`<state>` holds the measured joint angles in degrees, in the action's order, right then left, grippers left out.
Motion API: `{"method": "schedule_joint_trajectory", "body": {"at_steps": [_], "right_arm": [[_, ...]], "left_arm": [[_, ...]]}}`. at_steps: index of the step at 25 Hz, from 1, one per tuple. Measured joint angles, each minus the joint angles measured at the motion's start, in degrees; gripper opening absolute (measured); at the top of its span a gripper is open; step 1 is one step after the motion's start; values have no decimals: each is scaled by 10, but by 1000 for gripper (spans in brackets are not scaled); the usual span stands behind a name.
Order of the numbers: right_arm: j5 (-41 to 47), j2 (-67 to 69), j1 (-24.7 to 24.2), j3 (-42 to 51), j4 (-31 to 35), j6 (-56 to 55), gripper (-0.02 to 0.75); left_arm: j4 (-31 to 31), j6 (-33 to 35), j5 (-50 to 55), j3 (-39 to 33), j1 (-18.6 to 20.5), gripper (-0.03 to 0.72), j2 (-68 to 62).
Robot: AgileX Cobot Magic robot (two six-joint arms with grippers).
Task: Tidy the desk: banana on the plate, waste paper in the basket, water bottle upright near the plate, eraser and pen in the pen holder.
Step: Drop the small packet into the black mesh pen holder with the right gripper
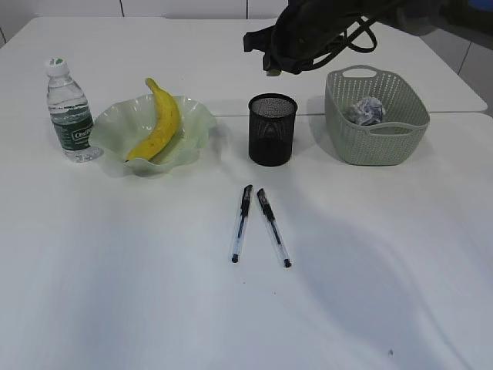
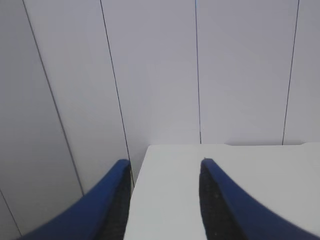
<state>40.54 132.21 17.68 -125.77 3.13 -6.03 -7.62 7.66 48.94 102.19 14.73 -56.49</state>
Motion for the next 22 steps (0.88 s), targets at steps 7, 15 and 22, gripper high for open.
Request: {"method": "schedule_joint_trajectory", "body": {"at_steps": [7, 15, 22], "right_arm": [[-27, 11, 0, 0, -6, 1, 170], [-27, 47, 0, 0, -6, 1, 170], [-27, 55, 0, 0, -6, 1, 170]], "left_arm": [[-6, 0, 0, 0, 0, 314, 0], [-6, 0, 0, 0, 0, 311, 0], [-6, 0, 0, 0, 0, 311, 0]]}}
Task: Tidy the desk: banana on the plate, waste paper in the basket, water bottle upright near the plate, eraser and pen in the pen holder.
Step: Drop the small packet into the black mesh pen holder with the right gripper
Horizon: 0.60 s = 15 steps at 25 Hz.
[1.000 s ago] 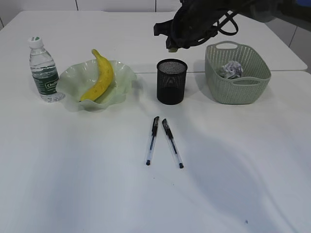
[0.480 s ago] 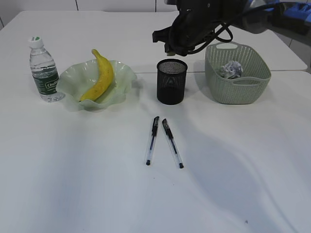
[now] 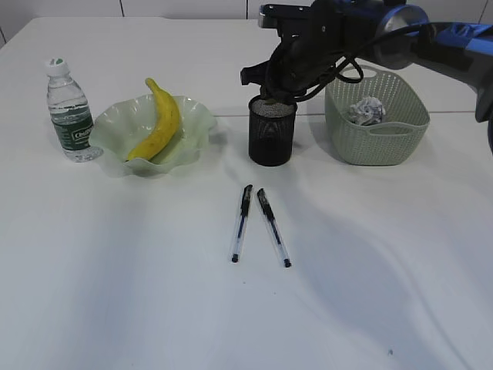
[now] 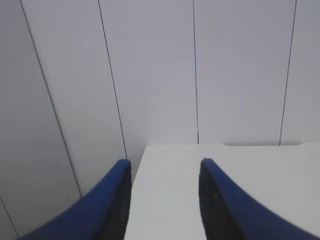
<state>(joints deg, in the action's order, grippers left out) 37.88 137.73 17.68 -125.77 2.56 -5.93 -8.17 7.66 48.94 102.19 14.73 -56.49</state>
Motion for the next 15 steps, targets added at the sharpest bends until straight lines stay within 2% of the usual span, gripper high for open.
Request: {"method": "schedule_joint_trajectory", "body": {"at_steps": [7, 15], "right_arm": [[-9, 1, 0, 0, -8, 0, 181], [-29, 1, 0, 0, -11, 0, 302]], "left_arm": [[0, 0, 0, 0, 0, 310, 0], [-1, 0, 0, 0, 0, 309, 0]]}}
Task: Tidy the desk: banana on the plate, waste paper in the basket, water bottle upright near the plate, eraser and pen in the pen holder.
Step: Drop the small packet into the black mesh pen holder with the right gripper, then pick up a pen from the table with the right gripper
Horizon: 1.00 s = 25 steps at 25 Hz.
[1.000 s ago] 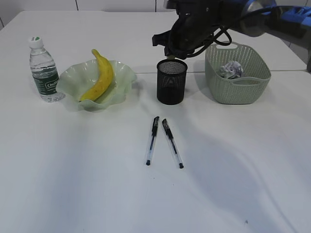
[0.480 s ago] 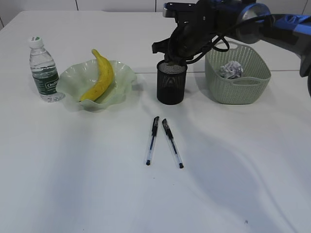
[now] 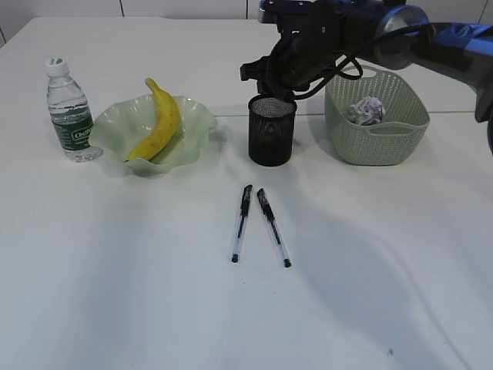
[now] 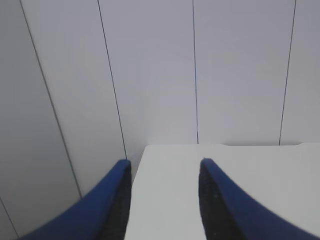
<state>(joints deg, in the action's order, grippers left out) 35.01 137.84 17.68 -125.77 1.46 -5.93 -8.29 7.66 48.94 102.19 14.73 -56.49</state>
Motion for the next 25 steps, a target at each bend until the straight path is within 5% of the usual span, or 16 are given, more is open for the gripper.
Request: {"method": "schedule_joint_trajectory", "body": {"at_steps": [10, 25], "right_arm": [[10, 0, 0, 0, -2, 0, 316], [236, -42, 0, -50, 30, 0, 316]], "left_arm": [[0, 0, 0, 0, 0, 308, 0], [0, 0, 1, 0, 0, 308, 0]]}}
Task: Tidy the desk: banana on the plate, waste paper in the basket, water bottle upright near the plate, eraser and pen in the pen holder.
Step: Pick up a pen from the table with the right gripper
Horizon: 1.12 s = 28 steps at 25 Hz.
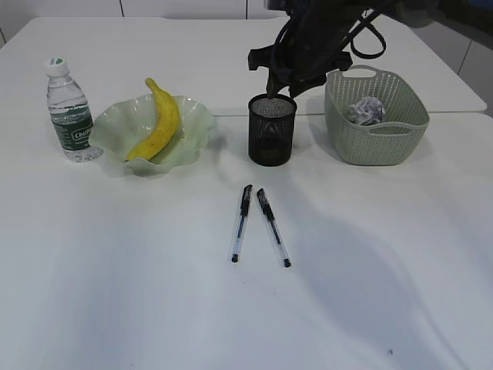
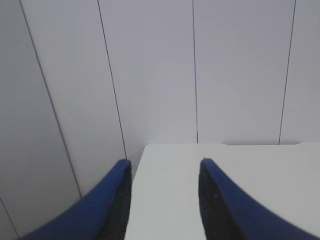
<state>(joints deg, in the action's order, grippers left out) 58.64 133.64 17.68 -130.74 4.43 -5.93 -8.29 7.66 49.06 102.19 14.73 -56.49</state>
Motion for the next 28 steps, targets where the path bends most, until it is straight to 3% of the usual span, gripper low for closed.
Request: {"method": "schedule_joint_trajectory", "body": {"at_steps": [6, 15, 28], "right_arm": [[113, 0, 0, 0, 22, 0, 316], [122, 0, 2, 0, 113, 0, 316], [123, 20, 56, -1, 49, 15, 318]], "left_arm": [[0, 0, 0, 0, 0, 308, 0], [-4, 0, 0, 0, 0, 308, 0], [-4, 0, 1, 0, 0, 308, -1]]}}
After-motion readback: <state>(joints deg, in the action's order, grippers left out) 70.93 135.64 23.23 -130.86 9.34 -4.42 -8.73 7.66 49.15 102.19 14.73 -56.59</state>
